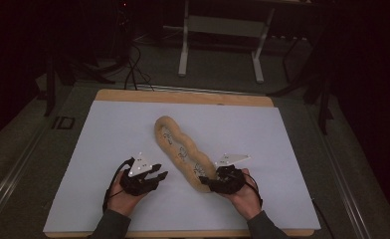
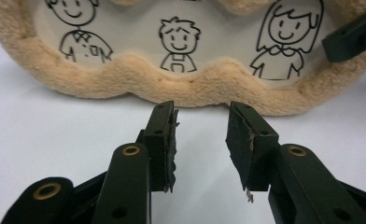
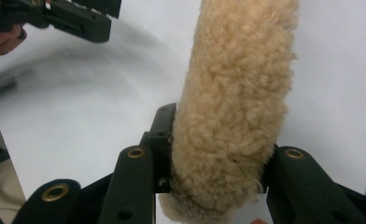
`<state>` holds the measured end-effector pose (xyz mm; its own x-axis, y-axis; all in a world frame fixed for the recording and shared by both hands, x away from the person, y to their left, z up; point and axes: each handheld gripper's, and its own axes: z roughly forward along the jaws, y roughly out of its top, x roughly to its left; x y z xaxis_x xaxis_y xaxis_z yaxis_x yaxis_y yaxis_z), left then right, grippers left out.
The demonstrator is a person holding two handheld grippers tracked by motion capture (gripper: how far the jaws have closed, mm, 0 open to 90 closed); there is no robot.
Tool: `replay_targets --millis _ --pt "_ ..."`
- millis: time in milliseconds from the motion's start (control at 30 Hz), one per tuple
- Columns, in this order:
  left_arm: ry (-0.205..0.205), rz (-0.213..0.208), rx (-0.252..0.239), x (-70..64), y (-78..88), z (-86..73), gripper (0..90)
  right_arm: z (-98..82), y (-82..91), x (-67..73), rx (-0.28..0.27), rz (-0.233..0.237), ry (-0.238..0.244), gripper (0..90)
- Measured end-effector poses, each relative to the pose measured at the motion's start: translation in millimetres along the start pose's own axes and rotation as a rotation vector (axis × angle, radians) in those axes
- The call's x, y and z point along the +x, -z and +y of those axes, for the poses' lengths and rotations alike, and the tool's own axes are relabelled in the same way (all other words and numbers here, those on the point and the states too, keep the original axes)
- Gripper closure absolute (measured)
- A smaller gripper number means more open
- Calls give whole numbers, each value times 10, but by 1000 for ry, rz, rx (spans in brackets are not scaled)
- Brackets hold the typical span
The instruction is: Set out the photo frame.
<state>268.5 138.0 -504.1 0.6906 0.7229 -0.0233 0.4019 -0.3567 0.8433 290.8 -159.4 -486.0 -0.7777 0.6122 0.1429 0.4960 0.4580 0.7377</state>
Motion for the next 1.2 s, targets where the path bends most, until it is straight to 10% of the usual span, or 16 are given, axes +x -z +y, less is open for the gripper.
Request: replay_targets --millis 1200 --pt "130 153 -20 395 100 -55 597 -18 77 -78 25 62 112 651"
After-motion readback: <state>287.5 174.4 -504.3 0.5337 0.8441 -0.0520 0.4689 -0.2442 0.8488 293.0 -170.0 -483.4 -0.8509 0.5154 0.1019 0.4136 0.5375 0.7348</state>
